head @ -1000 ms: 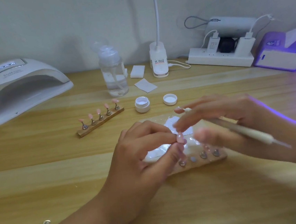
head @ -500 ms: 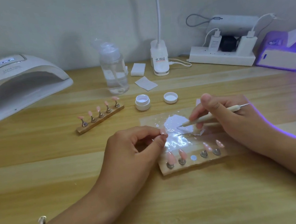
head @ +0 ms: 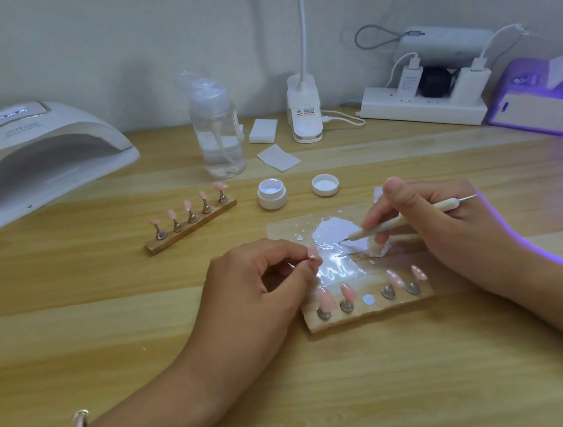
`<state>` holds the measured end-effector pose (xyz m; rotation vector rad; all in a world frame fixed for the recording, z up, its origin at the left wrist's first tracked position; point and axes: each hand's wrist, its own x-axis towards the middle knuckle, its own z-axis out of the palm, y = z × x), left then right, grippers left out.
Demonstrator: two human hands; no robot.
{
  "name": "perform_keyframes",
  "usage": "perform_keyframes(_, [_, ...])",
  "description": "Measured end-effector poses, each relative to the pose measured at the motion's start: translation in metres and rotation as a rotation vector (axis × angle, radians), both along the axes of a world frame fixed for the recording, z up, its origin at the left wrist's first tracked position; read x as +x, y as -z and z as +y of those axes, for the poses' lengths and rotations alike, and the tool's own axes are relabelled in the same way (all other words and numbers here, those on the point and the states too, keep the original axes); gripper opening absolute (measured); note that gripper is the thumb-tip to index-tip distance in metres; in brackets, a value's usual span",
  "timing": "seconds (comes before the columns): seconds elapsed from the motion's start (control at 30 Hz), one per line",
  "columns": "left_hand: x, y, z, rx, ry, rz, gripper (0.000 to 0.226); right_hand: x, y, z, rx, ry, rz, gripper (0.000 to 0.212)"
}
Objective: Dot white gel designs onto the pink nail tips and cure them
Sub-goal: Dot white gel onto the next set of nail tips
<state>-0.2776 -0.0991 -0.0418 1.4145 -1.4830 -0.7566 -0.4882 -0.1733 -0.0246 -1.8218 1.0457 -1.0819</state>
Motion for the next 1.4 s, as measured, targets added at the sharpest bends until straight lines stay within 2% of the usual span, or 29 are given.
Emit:
perform_keyframes(0.13, [0.0005, 0.0001, -0.0001, -0.003, 0.000, -0.023, 0.016, -0.0005, 0.0012, -0.0009, -0.030, 0.011, 0.031, 0.043])
perform_keyframes(0.27, [0.0005, 0.0003, -0.0004, -0.008, 0.004, -0.037, 0.015, -0.0019, 0.0024, -0.0013, 0.019, -0.001, 0.012, 0.043])
perform_keyframes(0.37, [0.0009, 0.0007, -0.0001, -0.015, 0.012, -0.043, 0.014, -0.0019, 0.0026, -0.0020, -0.046, 0.026, 0.046, 0.043])
perform_keyframes(0.57, [0.0017, 0.0014, -0.0011, -0.030, 0.029, -0.073, 0.008, -0.0018, 0.0037, -0.0027, -0.030, 0.027, 0.029, 0.042])
perform_keyframes(0.97, [0.0008, 0.0020, -0.0016, -0.050, 0.029, -0.103, 0.010, -0.0013, 0.0039, -0.0022, -0.017, -0.009, 0.044, 0.042])
perform_keyframes(1.07, [0.0014, 0.0016, -0.0016, -0.047, 0.031, -0.097, 0.010, -0.0015, 0.0039, -0.0032, -0.044, 0.039, 0.025, 0.042])
perform_keyframes(1.23, [0.0008, 0.0008, -0.0016, -0.053, 0.032, -0.115, 0.011, -0.0013, 0.0040, -0.0032, -0.031, -0.014, 0.086, 0.040])
perform_keyframes(1.4, [0.0013, 0.0010, -0.0016, -0.056, 0.026, -0.128, 0.011, -0.0012, 0.0037, -0.0033, -0.042, 0.064, 0.034, 0.041])
